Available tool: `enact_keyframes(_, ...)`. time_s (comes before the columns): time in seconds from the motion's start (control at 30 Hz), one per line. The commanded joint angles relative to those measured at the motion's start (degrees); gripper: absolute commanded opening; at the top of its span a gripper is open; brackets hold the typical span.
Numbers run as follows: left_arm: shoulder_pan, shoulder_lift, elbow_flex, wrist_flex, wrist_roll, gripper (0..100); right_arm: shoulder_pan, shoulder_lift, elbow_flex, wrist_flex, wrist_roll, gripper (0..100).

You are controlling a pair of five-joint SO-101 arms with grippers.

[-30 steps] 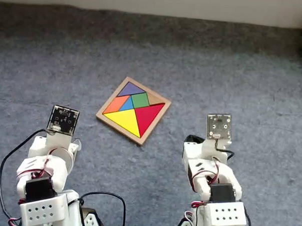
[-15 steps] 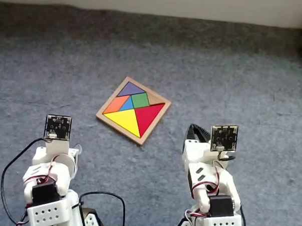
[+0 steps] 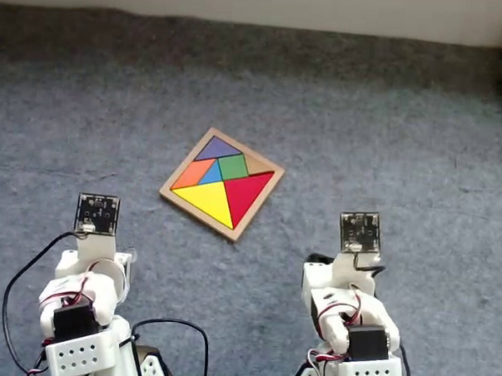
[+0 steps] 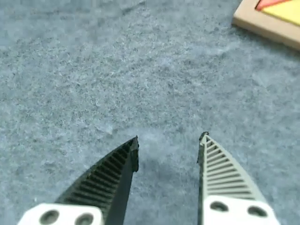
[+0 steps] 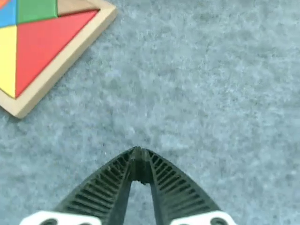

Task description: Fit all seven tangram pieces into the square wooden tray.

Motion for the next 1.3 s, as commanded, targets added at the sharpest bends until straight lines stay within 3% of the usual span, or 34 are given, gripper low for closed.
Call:
enact_keyframes(0.0,-0.48,-2.68,1.1,5.89,0.35,21,-1.01,0.31,7.52,5.14,0.62,1.0)
enact_keyframes(0.4,-0.57,-2.68,1.1,6.24,0.79,20,-1.01,0.31,7.52,5.23,0.62,1.0)
enact_keyframes(0.57,-0.4,-2.68,1.1,6.24,4.92,0,-1.01,0.31,7.52,5.23,0.62,1.0)
enact_keyframes(0.67,-0.57,-2.68,1.1,6.24,5.45,4,-1.01,0.31,7.52,5.23,0.62,1.0)
enact_keyframes(1.27,-0.48,-2.68,1.1,6.51,5.45,1,-1.01,0.31,7.52,5.23,0.62,1.0)
